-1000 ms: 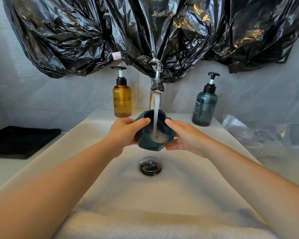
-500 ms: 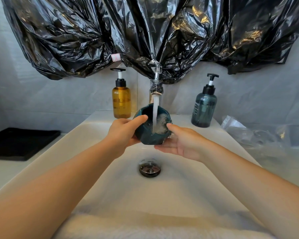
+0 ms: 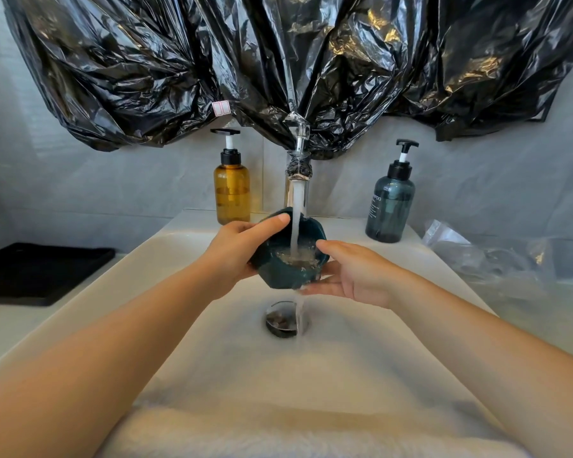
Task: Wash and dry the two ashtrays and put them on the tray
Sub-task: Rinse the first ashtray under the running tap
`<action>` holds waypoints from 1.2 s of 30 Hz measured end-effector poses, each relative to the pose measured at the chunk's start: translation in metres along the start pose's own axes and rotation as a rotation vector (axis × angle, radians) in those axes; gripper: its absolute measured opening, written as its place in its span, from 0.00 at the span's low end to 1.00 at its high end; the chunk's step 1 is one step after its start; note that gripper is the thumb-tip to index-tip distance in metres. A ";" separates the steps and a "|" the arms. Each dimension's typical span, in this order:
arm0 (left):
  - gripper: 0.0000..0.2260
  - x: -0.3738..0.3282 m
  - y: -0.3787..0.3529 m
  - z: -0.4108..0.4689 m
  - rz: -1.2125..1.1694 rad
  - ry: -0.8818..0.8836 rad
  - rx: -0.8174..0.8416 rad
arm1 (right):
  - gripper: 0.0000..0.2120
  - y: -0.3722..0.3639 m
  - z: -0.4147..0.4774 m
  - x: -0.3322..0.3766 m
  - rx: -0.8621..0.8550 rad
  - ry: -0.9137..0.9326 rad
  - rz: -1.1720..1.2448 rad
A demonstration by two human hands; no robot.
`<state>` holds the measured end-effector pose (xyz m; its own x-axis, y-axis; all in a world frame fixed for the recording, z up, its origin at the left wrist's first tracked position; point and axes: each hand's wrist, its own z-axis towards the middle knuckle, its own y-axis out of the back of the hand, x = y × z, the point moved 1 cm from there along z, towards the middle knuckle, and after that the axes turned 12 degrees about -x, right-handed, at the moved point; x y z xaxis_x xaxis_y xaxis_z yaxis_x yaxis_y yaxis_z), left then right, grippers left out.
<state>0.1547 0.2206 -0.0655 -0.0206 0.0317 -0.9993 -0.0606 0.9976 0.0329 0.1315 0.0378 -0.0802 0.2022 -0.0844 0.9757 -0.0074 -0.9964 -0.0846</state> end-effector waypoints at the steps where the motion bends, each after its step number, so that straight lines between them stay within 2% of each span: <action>1: 0.23 0.000 -0.001 0.000 0.006 0.016 0.020 | 0.16 -0.001 0.000 0.000 -0.005 -0.022 0.057; 4: 0.21 0.003 -0.002 0.002 0.008 0.011 -0.013 | 0.16 -0.001 -0.002 0.002 -0.010 -0.057 0.108; 8: 0.17 0.002 0.001 0.005 0.056 -0.152 -0.178 | 0.18 0.002 -0.001 0.005 0.006 -0.010 -0.143; 11: 0.18 -0.001 0.003 0.003 0.104 -0.249 -0.187 | 0.17 0.002 0.000 0.006 0.010 0.085 -0.185; 14: 0.19 -0.001 0.001 0.002 0.144 -0.267 -0.183 | 0.14 0.001 -0.003 0.005 0.070 0.100 -0.187; 18: 0.25 -0.003 0.004 0.001 0.076 -0.121 -0.120 | 0.15 -0.003 -0.004 0.002 0.096 0.066 -0.071; 21: 0.21 -0.004 0.002 -0.002 -0.043 -0.040 0.012 | 0.15 -0.006 -0.002 0.001 0.047 -0.007 0.110; 25: 0.17 -0.002 -0.002 -0.002 -0.079 0.017 0.005 | 0.16 -0.004 0.001 0.003 -0.031 -0.066 0.278; 27: 0.15 0.000 -0.001 -0.001 -0.072 -0.030 -0.044 | 0.18 -0.003 0.002 0.004 -0.003 -0.106 0.242; 29: 0.14 0.000 0.001 0.001 -0.013 -0.119 -0.121 | 0.21 0.002 0.003 0.004 0.011 -0.113 0.083; 32: 0.14 -0.004 0.008 0.001 0.183 -0.340 -0.206 | 0.21 0.010 0.004 0.007 -0.129 -0.053 -0.103; 36: 0.15 -0.012 0.015 -0.004 0.326 -0.486 -0.221 | 0.18 0.008 0.003 0.006 -0.220 0.072 -0.255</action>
<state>0.1502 0.2347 -0.0531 0.3801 0.4086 -0.8298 -0.3335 0.8973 0.2890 0.1356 0.0294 -0.0751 0.1552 0.1751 0.9722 -0.1780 -0.9631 0.2019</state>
